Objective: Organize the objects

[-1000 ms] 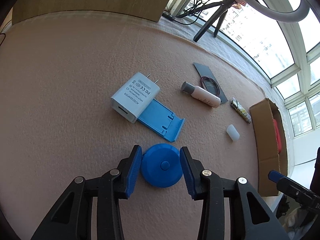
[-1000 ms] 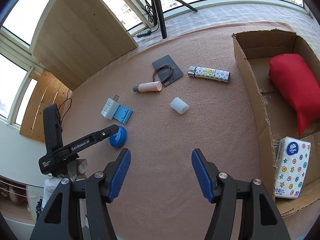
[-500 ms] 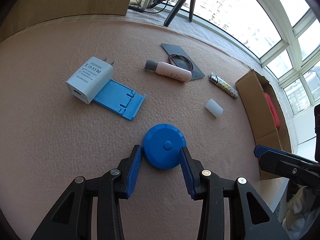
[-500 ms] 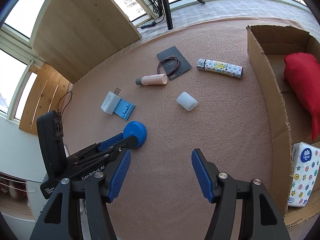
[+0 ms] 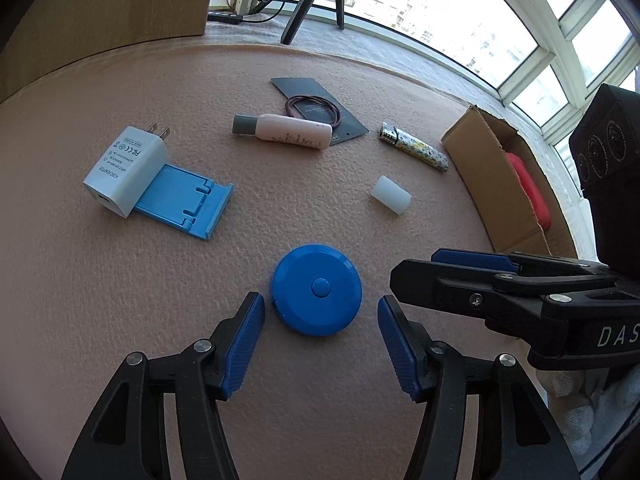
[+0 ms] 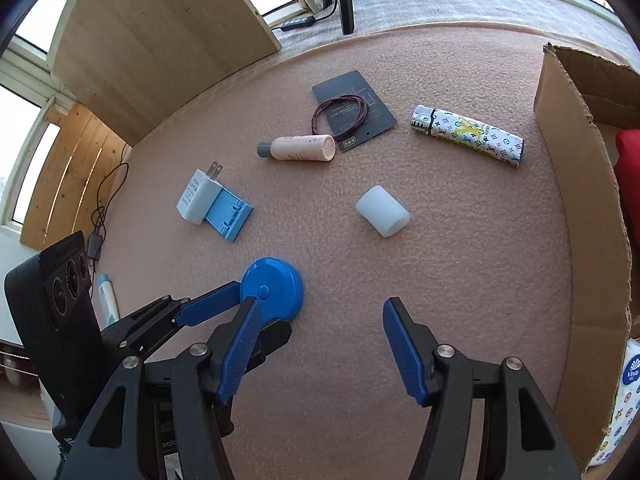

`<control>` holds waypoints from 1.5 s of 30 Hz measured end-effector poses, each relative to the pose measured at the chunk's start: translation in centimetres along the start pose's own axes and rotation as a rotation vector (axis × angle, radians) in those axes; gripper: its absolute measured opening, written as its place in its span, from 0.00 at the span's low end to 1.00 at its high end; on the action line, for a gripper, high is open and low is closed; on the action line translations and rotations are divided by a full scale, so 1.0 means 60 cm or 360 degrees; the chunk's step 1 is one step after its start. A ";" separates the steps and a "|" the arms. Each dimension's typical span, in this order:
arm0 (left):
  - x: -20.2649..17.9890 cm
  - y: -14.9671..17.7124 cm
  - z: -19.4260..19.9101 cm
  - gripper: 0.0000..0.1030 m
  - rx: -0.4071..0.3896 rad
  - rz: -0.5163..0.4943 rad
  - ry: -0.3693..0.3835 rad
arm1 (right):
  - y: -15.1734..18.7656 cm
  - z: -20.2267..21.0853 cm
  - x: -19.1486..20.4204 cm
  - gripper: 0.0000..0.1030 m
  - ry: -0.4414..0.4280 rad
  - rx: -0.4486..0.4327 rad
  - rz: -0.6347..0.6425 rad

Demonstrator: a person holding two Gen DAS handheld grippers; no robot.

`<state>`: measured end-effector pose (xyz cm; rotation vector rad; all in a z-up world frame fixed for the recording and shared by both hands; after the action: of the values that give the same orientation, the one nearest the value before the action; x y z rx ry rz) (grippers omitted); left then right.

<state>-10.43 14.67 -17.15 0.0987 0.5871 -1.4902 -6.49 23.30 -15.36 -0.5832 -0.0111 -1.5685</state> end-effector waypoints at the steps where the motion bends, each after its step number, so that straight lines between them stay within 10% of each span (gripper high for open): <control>1: 0.000 0.000 0.000 0.61 -0.0001 0.0002 0.0000 | -0.002 -0.007 0.001 0.57 -0.0016 0.0010 -0.0006; 15: -0.004 0.004 -0.001 0.54 -0.0014 -0.0007 -0.0002 | -0.010 -0.045 0.028 0.21 -0.0089 0.0104 0.0045; 30: -0.065 0.005 0.016 0.49 -0.0073 -0.0081 -0.0010 | -0.008 0.021 0.008 0.21 -0.0020 -0.0012 0.0043; 45: -0.281 0.002 0.007 0.49 -0.0113 -0.0339 0.0150 | 0.016 0.183 -0.113 0.21 0.0151 -0.0246 -0.0106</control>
<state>-9.71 29.78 -9.67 0.0525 0.7442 -1.6755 -1.90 33.37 -8.67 -0.6339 0.1647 -1.6704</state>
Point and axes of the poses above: each gripper's, at about its wrist camera, not at the fingertips, and z roughly against the way its jaws point, x to its left, y to its underside, the point moved 7 cm from there along -z, roughly the way its jaws point, and after that the axes turned 15 degrees about z, right-handed, at the moved point
